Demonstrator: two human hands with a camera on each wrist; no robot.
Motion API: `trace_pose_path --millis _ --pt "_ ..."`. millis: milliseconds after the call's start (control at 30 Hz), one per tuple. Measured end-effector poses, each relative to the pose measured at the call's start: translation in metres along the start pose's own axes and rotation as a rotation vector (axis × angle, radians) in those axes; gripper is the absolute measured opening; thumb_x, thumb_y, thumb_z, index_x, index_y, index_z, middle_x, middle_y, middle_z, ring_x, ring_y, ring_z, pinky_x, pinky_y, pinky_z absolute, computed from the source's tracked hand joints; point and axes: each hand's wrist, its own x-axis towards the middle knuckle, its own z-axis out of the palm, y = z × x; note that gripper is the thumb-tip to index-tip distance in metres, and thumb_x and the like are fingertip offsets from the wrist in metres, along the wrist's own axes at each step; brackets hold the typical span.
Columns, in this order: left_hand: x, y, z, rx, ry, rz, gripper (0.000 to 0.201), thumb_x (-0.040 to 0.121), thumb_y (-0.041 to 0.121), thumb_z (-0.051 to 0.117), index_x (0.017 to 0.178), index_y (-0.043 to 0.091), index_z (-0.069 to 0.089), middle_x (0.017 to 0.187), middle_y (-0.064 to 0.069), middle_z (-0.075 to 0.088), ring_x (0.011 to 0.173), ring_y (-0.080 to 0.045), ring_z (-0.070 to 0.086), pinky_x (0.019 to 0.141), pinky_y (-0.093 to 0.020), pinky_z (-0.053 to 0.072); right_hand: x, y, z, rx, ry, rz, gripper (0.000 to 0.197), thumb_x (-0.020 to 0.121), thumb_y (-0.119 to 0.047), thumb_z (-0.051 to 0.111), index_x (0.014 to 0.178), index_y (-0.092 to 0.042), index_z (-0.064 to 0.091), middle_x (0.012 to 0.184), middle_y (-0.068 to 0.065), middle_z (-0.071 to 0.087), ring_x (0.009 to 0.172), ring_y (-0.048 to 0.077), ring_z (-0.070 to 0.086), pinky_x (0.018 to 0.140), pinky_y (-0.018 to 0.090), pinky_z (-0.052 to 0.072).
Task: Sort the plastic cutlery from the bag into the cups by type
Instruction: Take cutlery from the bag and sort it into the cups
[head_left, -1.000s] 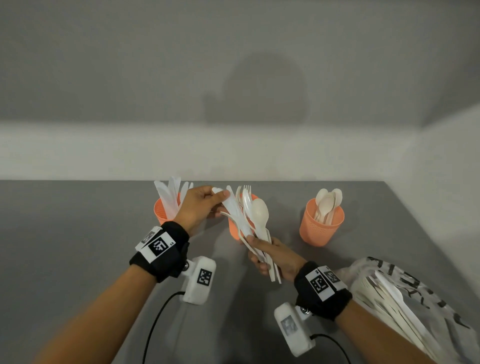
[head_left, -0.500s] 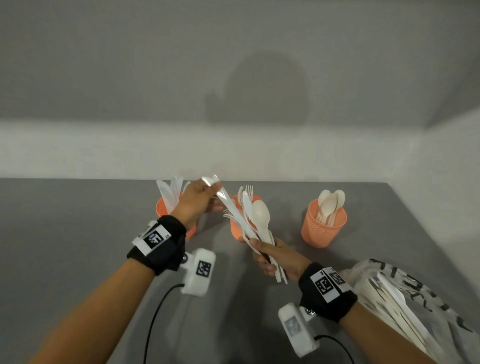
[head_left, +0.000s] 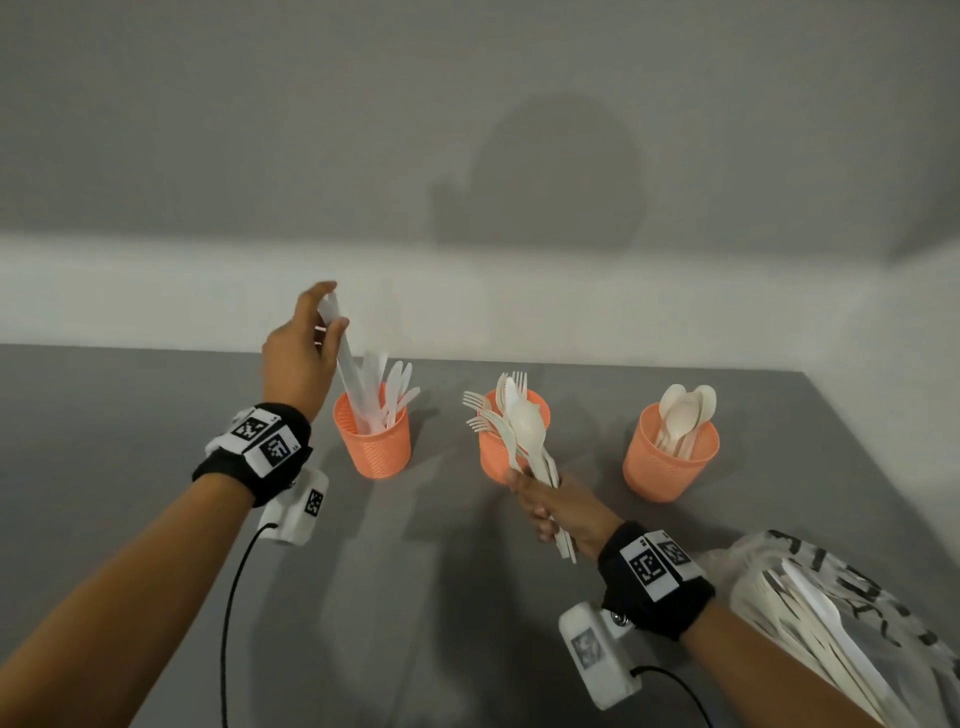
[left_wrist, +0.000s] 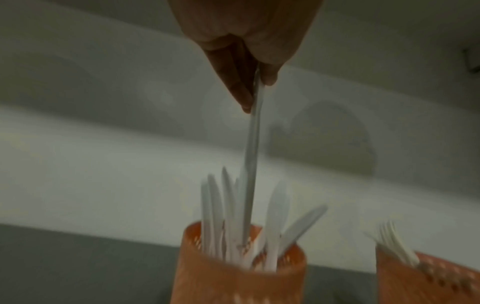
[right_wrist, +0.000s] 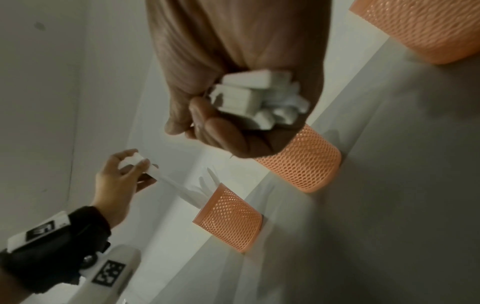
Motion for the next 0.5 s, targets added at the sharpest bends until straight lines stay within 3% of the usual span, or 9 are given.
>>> trace_pose_path --millis 267,433,500 --pt "-0.039 -0.024 0.044 0.092 -0.152 -0.116 0.036 0.091 0.014 0.055 0.127 0.009 0.053 0.097 -0.022 0.067 0.085 -0.035 0.065 0.073 -0.038 0.050 0.005 0.001 0.003 -0.031 -0.009 0.009 0.028 0.086 -0.037 0.061 0.070 -0.021 0.045 0.049 -0.005 0.034 0.040 0.006 0.031 0.044 0.017 0.034" --pt "-0.043 -0.032 0.050 0.441 -0.227 0.101 0.039 0.078 0.016 0.070 0.112 -0.001 0.063 0.110 -0.023 0.065 0.093 -0.044 0.059 0.072 -0.046 0.049 0.004 0.001 0.004 -0.008 -0.013 0.021 0.030 0.086 -0.037 0.061 0.067 -0.021 0.044 0.048 -0.006 0.034 0.039 0.005 0.030 0.043 0.017 0.034" --pt "-0.041 -0.024 0.047 0.463 -0.168 0.084 0.043 0.084 0.029 0.058 0.118 0.003 0.060 0.121 -0.022 0.058 0.098 -0.042 0.056 0.075 -0.045 0.047 0.004 0.001 0.005 0.000 -0.022 0.023 0.030 0.086 -0.036 0.061 0.066 -0.021 0.045 0.047 -0.007 0.034 0.038 0.004 0.030 0.043 0.017 0.034"
